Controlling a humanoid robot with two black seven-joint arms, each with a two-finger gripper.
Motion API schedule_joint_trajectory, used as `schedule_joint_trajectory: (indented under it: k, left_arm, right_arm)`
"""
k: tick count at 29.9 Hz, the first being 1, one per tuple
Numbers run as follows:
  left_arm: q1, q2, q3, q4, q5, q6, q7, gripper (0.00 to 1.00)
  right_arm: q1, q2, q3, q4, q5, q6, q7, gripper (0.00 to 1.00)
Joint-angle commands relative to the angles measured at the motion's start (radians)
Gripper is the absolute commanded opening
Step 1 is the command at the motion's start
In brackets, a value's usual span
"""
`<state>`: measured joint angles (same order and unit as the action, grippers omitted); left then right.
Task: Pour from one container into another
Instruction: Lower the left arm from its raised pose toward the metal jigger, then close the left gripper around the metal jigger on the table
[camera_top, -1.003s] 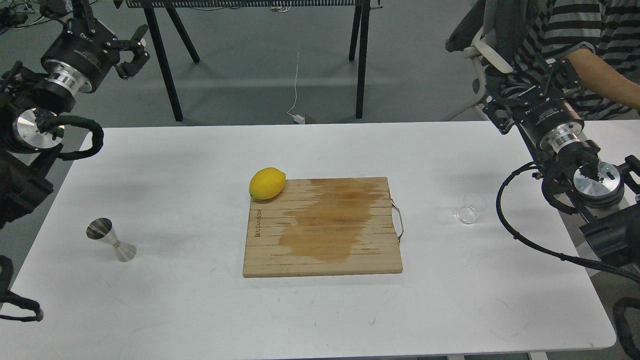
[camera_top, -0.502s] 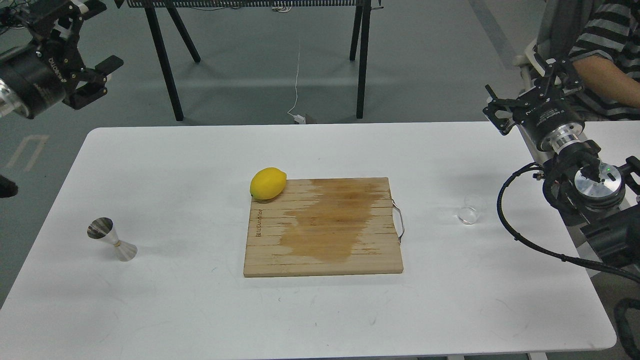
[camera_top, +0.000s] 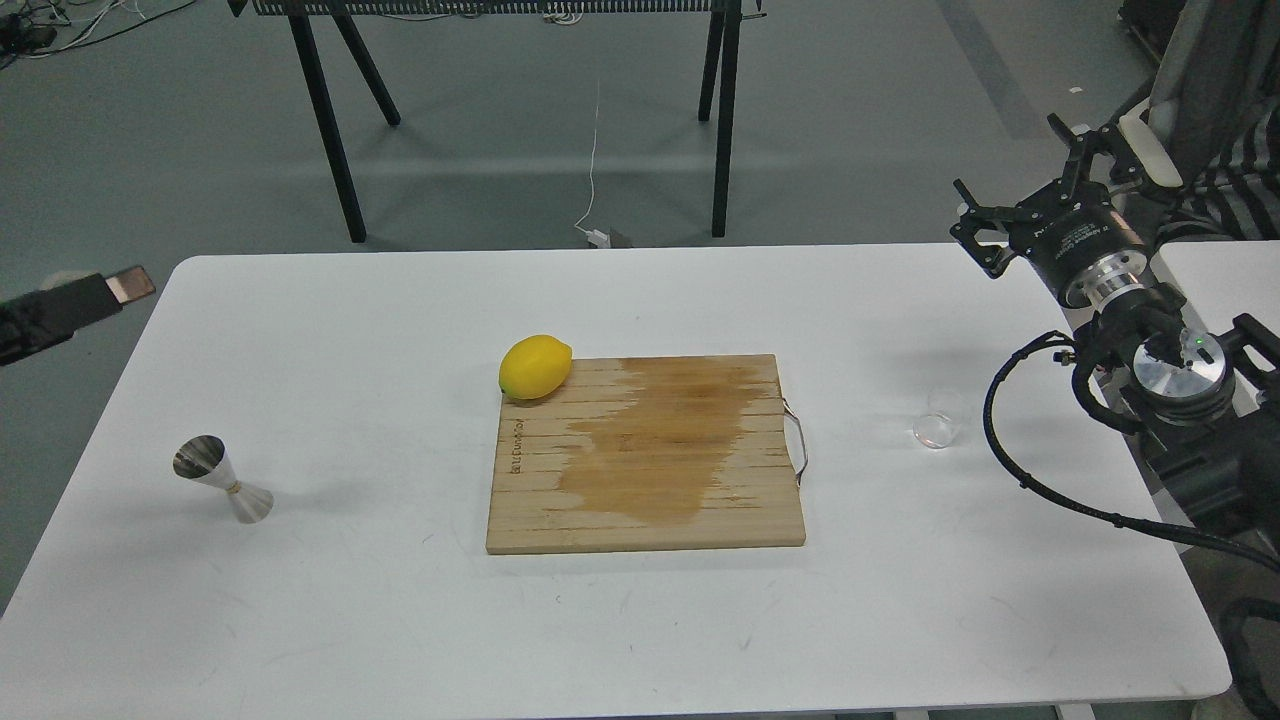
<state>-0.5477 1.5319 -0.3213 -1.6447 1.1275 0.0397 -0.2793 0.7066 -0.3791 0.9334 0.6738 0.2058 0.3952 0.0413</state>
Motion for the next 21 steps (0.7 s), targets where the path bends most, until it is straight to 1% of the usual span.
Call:
schedule_joint_trajectory:
  k: [1, 5, 9, 10, 14, 17, 21]
  left_arm:
    - [0.0, 0.002, 0.068, 0.006, 0.139, 0.06, -0.001, 1.0]
    - [0.003, -0.01, 0.162, 0.029, 0.19, 0.083, 0.002, 1.0]
    - [0.006, -0.05, 0.254, 0.075, 0.287, 0.172, 0.025, 1.0]
    - [0.006, -0.064, 0.275, 0.092, 0.294, 0.186, 0.037, 1.0]
    - [0.011, -0.119, 0.297, 0.14, 0.299, 0.195, 0.081, 1.0]
    - [0.025, -0.182, 0.306, 0.183, 0.313, 0.196, 0.1, 1.0]
    - [0.067, -0.275, 0.306, 0.298, 0.38, 0.203, 0.115, 1.0]
  right_arm:
    - [0.002, 0.0, -0.004, 0.001, 0.0, -0.002, 0.002, 0.99]
    - [0.013, 0.0, -0.004, 0.001, 0.0, -0.001, 0.003, 0.99]
    - [0.014, 0.002, -0.005, -0.002, 0.0, 0.002, 0.005, 0.99]
    - [0.014, 0.002, -0.005, -0.003, 0.0, 0.002, 0.006, 0.99]
    - [0.013, 0.003, -0.005, -0.005, 0.0, 0.002, 0.008, 0.99]
    - [0.013, 0.002, -0.004, -0.007, 0.0, 0.002, 0.009, 0.99]
    - [0.013, 0.003, -0.002, -0.011, 0.0, -0.001, 0.009, 0.99]
